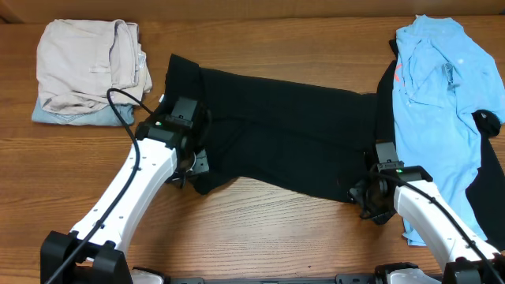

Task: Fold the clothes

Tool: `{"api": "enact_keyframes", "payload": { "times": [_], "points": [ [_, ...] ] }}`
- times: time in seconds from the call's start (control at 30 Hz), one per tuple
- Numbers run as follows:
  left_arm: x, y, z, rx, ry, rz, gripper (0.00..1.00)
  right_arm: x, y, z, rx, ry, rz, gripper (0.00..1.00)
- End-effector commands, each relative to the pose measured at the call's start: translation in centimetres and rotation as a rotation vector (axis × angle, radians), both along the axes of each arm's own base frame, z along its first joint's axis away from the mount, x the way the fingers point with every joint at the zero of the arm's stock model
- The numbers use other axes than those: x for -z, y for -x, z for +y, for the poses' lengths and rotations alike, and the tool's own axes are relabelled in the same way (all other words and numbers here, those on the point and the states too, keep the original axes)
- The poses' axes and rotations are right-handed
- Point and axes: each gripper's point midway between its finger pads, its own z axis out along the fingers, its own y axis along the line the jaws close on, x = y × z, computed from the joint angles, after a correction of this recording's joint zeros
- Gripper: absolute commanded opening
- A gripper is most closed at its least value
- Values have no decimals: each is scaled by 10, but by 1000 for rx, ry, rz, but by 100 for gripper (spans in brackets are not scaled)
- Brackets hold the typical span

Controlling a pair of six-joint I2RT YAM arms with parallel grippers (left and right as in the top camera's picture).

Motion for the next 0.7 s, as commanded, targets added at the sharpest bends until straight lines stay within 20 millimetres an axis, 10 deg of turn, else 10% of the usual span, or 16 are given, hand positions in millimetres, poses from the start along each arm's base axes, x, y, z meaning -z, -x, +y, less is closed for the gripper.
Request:
{"api": "enact_keyframes", "payload": {
  "times": [0.0,0.23,0.3,0.67],
  "points": [
    [-5,-8,7,-8,-10,-27,4,5,-1,-7,29,30,-27,50],
    [-5,-10,15,-34,-11,-27,4,3,-14,-11,32,56,-84,36],
    [-6,-10,16,-30,-12,-27,4,4,-11,-11,31,57,-73,5],
    [-50,-17,25,8,-19,-31,4,-18,5,9,-51,-52,50,4]
  ]
}}
